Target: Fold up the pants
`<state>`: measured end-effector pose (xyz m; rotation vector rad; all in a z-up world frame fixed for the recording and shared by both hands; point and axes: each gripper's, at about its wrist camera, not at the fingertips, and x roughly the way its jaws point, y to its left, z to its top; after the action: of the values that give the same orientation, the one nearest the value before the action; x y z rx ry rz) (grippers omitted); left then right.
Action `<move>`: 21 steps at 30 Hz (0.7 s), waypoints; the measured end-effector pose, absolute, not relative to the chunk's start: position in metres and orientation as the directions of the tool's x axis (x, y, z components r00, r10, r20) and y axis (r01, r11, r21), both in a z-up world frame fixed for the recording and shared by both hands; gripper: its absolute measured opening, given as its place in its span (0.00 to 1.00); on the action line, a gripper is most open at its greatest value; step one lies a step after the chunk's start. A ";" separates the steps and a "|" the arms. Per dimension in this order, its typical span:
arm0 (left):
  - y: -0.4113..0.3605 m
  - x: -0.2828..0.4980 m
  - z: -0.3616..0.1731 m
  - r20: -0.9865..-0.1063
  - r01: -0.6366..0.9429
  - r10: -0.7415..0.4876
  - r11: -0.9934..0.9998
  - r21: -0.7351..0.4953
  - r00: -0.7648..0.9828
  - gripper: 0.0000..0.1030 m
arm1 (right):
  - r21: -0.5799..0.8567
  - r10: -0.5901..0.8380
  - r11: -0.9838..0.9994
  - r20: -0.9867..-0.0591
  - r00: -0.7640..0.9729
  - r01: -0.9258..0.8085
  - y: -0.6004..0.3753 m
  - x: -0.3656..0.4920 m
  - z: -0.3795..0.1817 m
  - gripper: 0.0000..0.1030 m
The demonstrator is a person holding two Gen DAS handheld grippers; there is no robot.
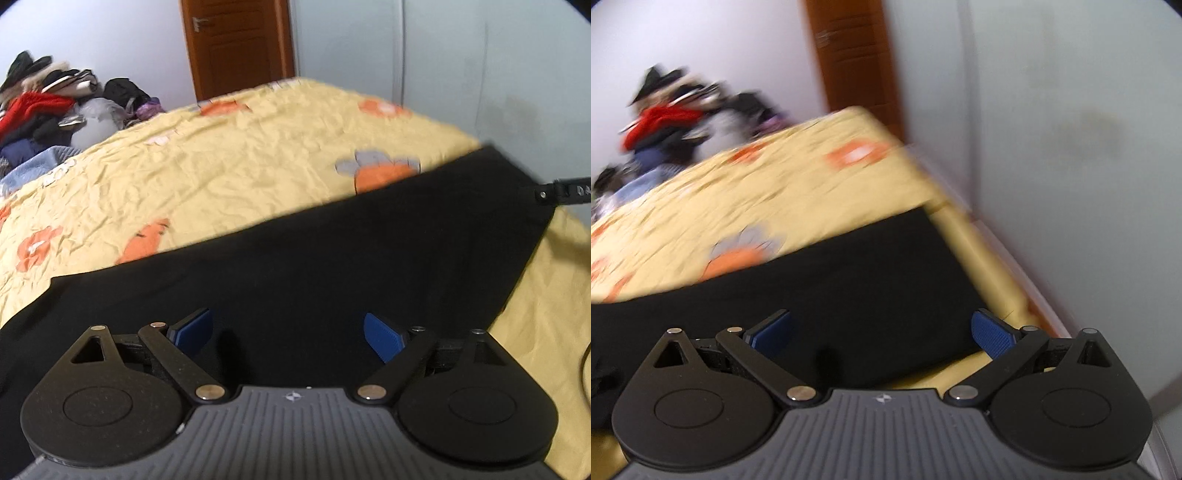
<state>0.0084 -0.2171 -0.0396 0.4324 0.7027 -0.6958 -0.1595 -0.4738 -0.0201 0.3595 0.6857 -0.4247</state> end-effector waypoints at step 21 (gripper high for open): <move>-0.211 0.012 -0.046 -0.694 0.657 -0.415 0.746 0.110 0.588 1.00 | 0.895 -0.198 0.272 -0.307 0.931 0.353 -0.525 -0.247 -0.044 1.00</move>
<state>0.0116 -0.2106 -0.0461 0.3770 0.6980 -0.6417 -0.2470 -0.5255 -0.0441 1.2415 0.1449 -0.3726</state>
